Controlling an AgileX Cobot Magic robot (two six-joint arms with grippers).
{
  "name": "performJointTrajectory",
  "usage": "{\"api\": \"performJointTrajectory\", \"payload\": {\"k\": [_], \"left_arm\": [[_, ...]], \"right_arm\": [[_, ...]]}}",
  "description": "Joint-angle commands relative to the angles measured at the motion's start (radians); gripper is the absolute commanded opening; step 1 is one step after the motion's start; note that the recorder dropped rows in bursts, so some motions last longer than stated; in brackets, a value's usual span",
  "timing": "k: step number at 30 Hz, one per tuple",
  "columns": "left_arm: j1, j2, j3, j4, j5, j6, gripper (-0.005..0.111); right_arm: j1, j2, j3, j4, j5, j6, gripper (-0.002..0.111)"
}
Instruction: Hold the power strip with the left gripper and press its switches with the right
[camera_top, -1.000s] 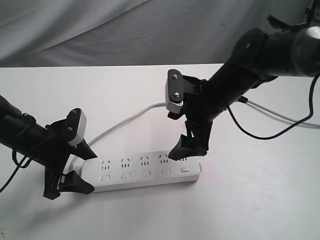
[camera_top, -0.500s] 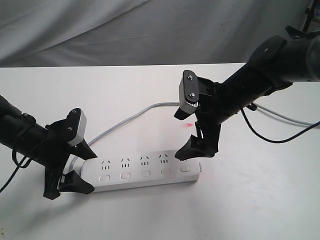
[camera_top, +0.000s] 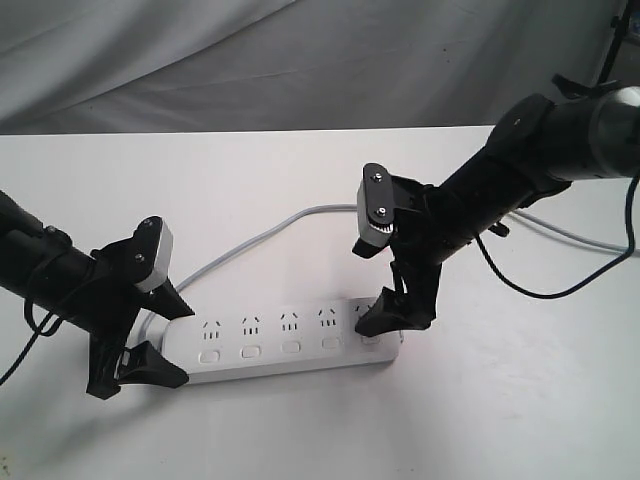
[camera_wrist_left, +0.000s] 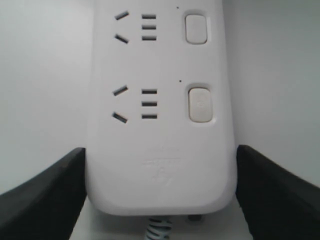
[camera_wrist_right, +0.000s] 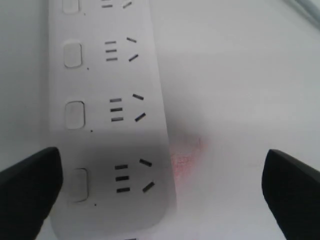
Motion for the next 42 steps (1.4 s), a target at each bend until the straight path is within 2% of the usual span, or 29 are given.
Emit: {"api": "performJointTrajectory", "payload": {"k": [1, 26, 31, 42], "left_arm": [[-0.001, 0.0, -0.002, 0.001, -0.035, 0.006, 0.0], [-0.001, 0.0, -0.002, 0.001, -0.035, 0.006, 0.0], [-0.001, 0.0, -0.002, 0.001, -0.035, 0.006, 0.0], [-0.001, 0.0, -0.002, 0.001, -0.035, 0.006, 0.0]], "right_arm": [[-0.006, 0.005, 0.005, -0.01, -0.011, 0.0, 0.103], [-0.001, 0.05, 0.013, -0.115, -0.086, 0.024, 0.103], [0.02, 0.05, 0.062, -0.123, -0.2, -0.002, 0.103], [0.02, -0.004, 0.063, -0.062, -0.176, 0.002, 0.103]]}}
